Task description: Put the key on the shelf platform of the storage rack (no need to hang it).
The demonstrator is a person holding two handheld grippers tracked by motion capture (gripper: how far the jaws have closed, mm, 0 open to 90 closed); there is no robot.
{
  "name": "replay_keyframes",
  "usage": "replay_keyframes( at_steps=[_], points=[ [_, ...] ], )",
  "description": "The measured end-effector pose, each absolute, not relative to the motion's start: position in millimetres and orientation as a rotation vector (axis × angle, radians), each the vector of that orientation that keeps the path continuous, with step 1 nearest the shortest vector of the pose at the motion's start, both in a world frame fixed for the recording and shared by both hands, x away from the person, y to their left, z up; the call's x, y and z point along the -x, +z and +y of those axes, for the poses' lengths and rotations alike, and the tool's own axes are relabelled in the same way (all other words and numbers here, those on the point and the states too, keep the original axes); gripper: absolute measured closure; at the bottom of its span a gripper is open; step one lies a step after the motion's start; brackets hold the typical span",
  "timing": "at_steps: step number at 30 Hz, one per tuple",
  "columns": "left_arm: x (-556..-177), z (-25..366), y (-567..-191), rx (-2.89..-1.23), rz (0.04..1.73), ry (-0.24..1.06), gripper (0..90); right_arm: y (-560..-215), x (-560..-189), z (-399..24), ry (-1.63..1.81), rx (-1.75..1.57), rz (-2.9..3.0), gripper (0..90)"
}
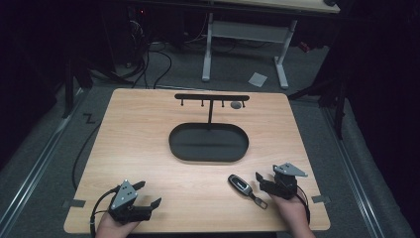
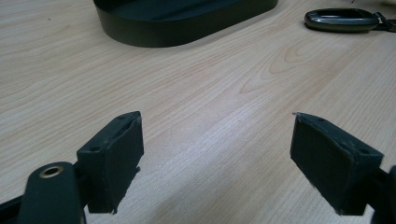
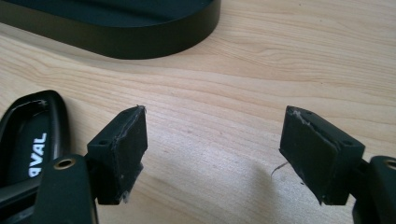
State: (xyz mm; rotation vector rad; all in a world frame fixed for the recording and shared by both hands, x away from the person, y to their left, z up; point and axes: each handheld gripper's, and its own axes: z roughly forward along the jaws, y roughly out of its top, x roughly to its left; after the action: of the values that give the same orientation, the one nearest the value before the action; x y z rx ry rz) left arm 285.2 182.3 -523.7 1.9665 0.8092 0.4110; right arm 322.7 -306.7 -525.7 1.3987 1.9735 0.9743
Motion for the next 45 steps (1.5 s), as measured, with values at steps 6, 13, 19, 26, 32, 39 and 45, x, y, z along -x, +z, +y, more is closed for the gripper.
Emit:
replay_keyframes(
  at_steps=[6, 13, 19, 26, 32, 39, 45],
  points=[
    [-286, 181, -523, -1.969, 0.801, 0.405, 18.0, -525, -320, -308, 0.976, -1.4, 1.973, 22.2],
    [-286, 181, -523, -1.968, 0.801, 0.401, 18.0, -522, -319, -308, 0.991, -1.386, 1.987, 22.3],
    [-286, 181, -523, -1.97, 0.8, 0.4, 18.0, -521, -321, -304, 0.941, -1.386, 2.002, 23.0],
    [-286, 183, -523, -1.968, 0.802, 0.394, 18.0, -513, -327, -300, 0.901, -1.374, 2.04, 22.9],
    [-284, 182, -523, -1.967, 0.793, 0.391, 18.0, -506, -329, -298, 0.899, -1.367, 2.084, 22.8],
    [-284, 181, -523, -1.97, 0.791, 0.389, 18.0, -493, -329, -292, 0.88, -1.335, 2.14, 22.5],
    [-285, 182, -523, -1.968, 0.792, 0.391, 18.0, -484, -329, -287, 0.841, -1.316, 2.215, 22.3]
  ],
)
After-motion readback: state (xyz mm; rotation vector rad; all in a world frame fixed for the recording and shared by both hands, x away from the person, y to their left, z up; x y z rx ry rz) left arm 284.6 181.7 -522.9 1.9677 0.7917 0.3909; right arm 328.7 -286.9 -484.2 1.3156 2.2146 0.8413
